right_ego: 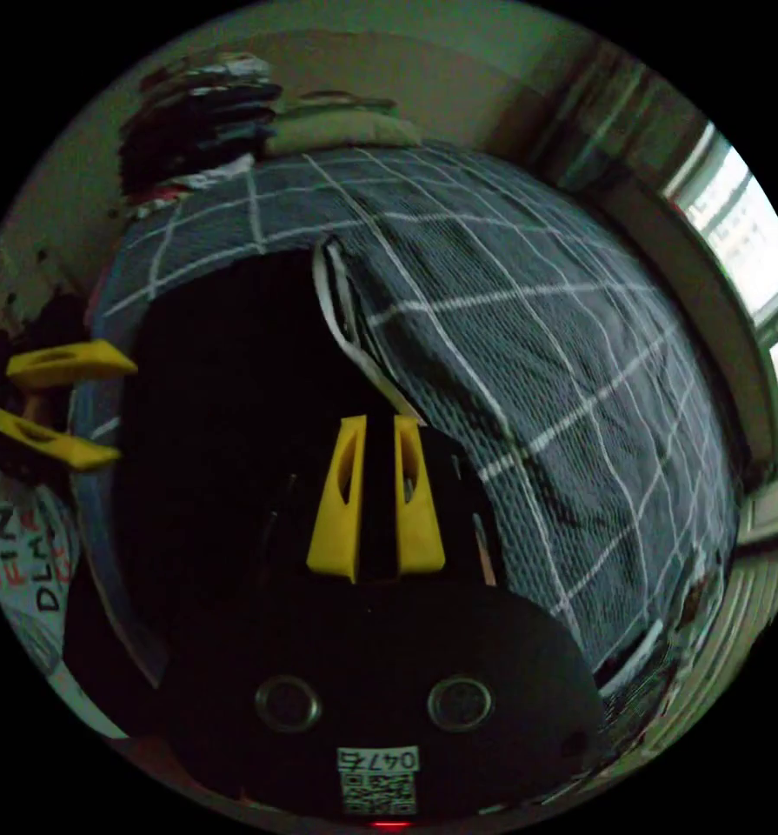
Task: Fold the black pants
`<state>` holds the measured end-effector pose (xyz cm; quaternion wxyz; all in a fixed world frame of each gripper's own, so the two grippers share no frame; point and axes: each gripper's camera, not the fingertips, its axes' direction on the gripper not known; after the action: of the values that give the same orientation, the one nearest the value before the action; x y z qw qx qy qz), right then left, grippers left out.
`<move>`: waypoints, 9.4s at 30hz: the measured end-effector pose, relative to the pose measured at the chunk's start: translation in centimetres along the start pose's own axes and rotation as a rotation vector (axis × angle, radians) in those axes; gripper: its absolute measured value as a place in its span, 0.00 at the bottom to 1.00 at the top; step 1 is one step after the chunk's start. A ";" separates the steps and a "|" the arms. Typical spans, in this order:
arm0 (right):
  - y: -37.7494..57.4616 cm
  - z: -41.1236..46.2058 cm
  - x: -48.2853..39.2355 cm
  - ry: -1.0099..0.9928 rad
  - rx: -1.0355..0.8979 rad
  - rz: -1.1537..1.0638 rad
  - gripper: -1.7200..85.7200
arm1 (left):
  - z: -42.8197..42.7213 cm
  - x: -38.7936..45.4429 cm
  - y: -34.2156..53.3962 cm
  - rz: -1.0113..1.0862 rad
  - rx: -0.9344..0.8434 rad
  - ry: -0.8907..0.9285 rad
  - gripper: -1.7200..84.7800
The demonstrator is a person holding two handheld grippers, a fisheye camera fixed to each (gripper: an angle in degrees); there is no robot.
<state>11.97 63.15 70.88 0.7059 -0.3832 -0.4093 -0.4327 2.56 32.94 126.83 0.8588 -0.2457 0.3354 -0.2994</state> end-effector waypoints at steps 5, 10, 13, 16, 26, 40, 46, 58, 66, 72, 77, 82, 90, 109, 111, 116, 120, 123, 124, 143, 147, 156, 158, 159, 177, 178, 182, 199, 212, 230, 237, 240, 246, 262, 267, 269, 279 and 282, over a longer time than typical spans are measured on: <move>8.4 -4.2 1.5 -0.034 0.031 0.291 0.03 | 7.1 1.8 -0.7 0.040 -0.235 0.060 0.17; 16.2 -12.4 -2.4 -0.153 0.236 0.320 0.03 | 5.9 6.6 -2.1 0.043 -0.056 0.094 0.16; 19.6 -14.3 -7.6 -0.177 0.255 0.241 0.03 | 8.5 9.6 -3.4 0.097 -0.082 0.056 0.17; 22.8 -13.0 -11.4 -0.137 0.121 0.224 0.03 | 14.0 10.5 -3.7 0.057 -0.257 0.110 0.16; 37.1 -26.1 -18.1 0.044 0.528 0.258 0.04 | 10.9 4.9 -9.3 -0.161 0.029 0.005 0.17; 68.3 -34.1 -16.1 0.390 0.424 1.161 0.11 | 23.0 32.4 -14.3 0.432 0.026 0.385 0.21; 76.6 -35.8 -17.4 0.414 0.576 1.283 0.10 | 30.0 52.0 -14.8 0.790 0.184 0.232 0.22; 78.7 -30.9 -15.8 0.086 0.523 1.286 0.16 | 54.0 49.4 -37.8 0.600 -0.415 0.479 0.23; 78.4 -28.5 -15.4 0.006 0.509 1.357 0.13 | 66.3 49.1 -41.4 0.515 -0.663 0.510 0.21; 77.0 -27.0 -15.5 -0.061 0.569 1.391 0.05 | 67.9 44.6 -43.1 0.590 -0.627 0.527 0.09; 72.6 -27.6 -17.0 0.006 0.749 1.311 0.02 | 66.3 37.8 -45.4 0.525 -0.555 0.673 0.08; 64.8 -28.2 -18.7 0.166 0.740 1.154 0.02 | 62.9 30.6 -46.9 0.543 -0.465 0.711 0.07; 47.7 -27.1 -21.9 0.161 0.804 0.801 0.02 | 55.3 8.8 -48.6 0.422 -0.345 0.923 0.08; 8.5 -7.7 -26.5 -0.167 0.539 0.475 0.09 | 39.6 -38.7 -40.5 0.083 -0.266 0.444 0.07; 7.0 -7.1 -26.4 -0.231 0.553 0.441 0.11 | 35.5 -42.3 -39.0 0.042 -0.200 0.371 0.08; 6.6 -10.5 -23.8 -0.047 0.715 0.423 0.08 | 27.7 -43.2 -31.9 0.031 -0.209 0.258 0.07; 3.2 -10.1 -17.3 0.115 0.585 0.402 0.09 | 23.3 -42.7 -25.6 0.011 -0.063 0.253 0.08; -2.6 -6.2 -11.4 -0.002 0.361 0.234 0.10 | 22.2 -43.1 -24.3 0.058 -0.041 0.128 0.09; -4.6 -4.3 -9.4 -0.114 0.294 0.182 0.11 | 22.0 -43.2 -24.2 0.074 -0.046 0.112 0.10; -15.7 0.7 -6.3 -0.491 0.428 -0.324 0.03 | 10.3 -49.9 -18.1 0.139 -0.119 0.043 0.06; -18.3 5.5 -6.1 -0.502 0.252 -0.250 0.04 | 10.3 -52.3 -17.3 0.113 -0.227 0.064 0.05; -13.4 -3.4 -6.6 -0.102 0.611 -0.101 0.06 | 6.4 -57.2 -16.2 -0.093 -0.118 0.314 0.20; -9.7 -6.8 -8.6 0.131 0.693 -0.073 0.06 | 6.4 -57.2 -16.2 -0.108 -0.165 0.295 0.24; -8.8 -7.2 -9.2 0.169 0.690 -0.068 0.06 | 6.7 -57.1 -16.1 -0.121 -0.206 0.280 0.25; 5.6 -4.5 -24.3 0.319 0.267 0.113 0.03 | 3.3 -50.5 -15.1 -0.060 -0.236 0.211 0.10; 6.9 -4.9 -23.9 0.298 0.275 0.164 0.03 | 2.6 -49.8 -15.2 -0.035 -0.202 0.177 0.10; 9.7 -1.4 -23.4 0.149 0.055 0.201 0.03 | -0.3 -43.8 -15.9 0.215 0.022 -0.060 0.11; 8.9 1.3 -11.1 0.221 0.115 0.338 0.01 | 11.8 -41.6 -26.1 0.175 -0.285 0.031 0.01; 12.8 -6.0 -20.8 0.039 0.301 0.213 0.01 | 0.4 -44.7 -20.1 0.113 -0.328 0.227 0.01; 6.0 -2.5 -15.9 0.119 0.323 0.554 0.18 | -5.5 -54.5 -19.8 -0.219 -0.464 0.280 0.18; 2.3 2.6 -16.4 0.061 0.249 0.687 0.25 | -10.1 -57.3 -19.0 -0.314 -0.451 0.276 0.19; 0.1 4.5 -17.4 -0.013 0.189 0.717 0.22 | -12.9 -57.4 -19.0 -0.261 -0.444 0.217 0.18; -6.3 5.0 -22.8 -0.003 0.144 0.613 0.10 | -19.2 -60.1 -18.4 -0.277 -0.383 0.188 0.15; -26.6 -5.2 -45.5 0.412 0.253 0.192 0.03 | -47.3 -66.9 -19.9 -0.131 -0.193 0.250 0.07; -34.2 -10.4 -53.7 0.441 0.371 0.066 0.03 | -63.3 -72.2 -18.2 -0.117 -0.039 0.197 0.07; -39.0 -13.3 -57.9 0.417 0.456 -0.008 0.03 | -69.5 -74.5 -17.0 -0.121 0.027 0.148 0.07; -63.0 -22.8 -74.2 0.373 0.777 -0.245 0.03 | -102.2 -89.1 -13.0 -0.180 0.369 -0.280 0.07; -70.8 -23.5 -77.2 0.409 0.802 -0.243 0.03 | -107.5 -94.2 -14.6 -0.207 0.392 -0.338 0.07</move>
<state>-70.10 41.54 5.12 0.8087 0.0639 -0.4389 -0.3864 -136.43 62.96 105.95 0.8984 -0.1541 0.0962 -0.3998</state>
